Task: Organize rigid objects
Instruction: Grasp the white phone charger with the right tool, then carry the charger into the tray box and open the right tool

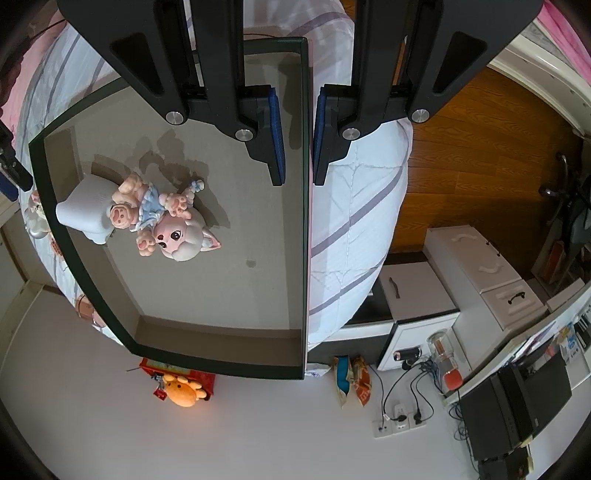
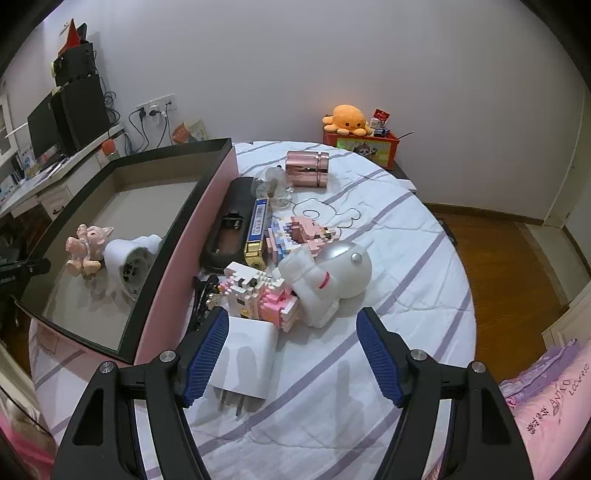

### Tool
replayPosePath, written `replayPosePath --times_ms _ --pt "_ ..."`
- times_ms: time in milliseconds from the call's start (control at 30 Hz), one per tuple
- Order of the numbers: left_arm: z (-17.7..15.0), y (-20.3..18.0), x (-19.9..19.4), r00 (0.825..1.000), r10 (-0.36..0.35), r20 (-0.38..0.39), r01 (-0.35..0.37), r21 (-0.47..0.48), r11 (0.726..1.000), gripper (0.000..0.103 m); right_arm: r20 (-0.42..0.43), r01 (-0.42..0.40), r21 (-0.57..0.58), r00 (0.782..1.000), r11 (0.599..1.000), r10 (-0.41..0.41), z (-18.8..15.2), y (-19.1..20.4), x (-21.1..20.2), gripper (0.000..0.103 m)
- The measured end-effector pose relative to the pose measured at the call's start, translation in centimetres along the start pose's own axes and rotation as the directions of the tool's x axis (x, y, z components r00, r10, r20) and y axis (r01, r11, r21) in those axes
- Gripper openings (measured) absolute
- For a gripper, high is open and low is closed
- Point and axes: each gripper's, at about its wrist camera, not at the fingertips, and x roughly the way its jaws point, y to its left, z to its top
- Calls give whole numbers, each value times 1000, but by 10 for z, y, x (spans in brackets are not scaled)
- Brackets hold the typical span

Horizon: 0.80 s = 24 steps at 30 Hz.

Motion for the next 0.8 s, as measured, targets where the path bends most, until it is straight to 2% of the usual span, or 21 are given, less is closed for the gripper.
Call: replayPosePath --times_ms 167,300,433,533,667,800 --pt "-2 -1 -1 1000 5 -1 -4 5 1000 14 -6 -37 -2 999 999 37 -6 7 0 73" --pt "-2 0 0 1000 2 -1 -2 6 1000 14 -51 -54 0 997 999 54 -20 15 12 73" --pt "-2 0 0 1000 3 -3 -3 7 1000 14 -53 -49 7 997 999 49 -27 15 20 72" --pt "-2 0 -1 1000 4 -3 -4 8 1000 14 -55 -75 2 996 997 75 -26 15 24 50" --pt "-1 0 0 1000 1 -3 -1 6 1000 14 -59 -39 -39 998 998 37 -25 22 28 44" --pt "-1 -1 0 1000 0 -4 1 12 1000 14 -48 -46 -28 998 999 44 -24 19 22 41"
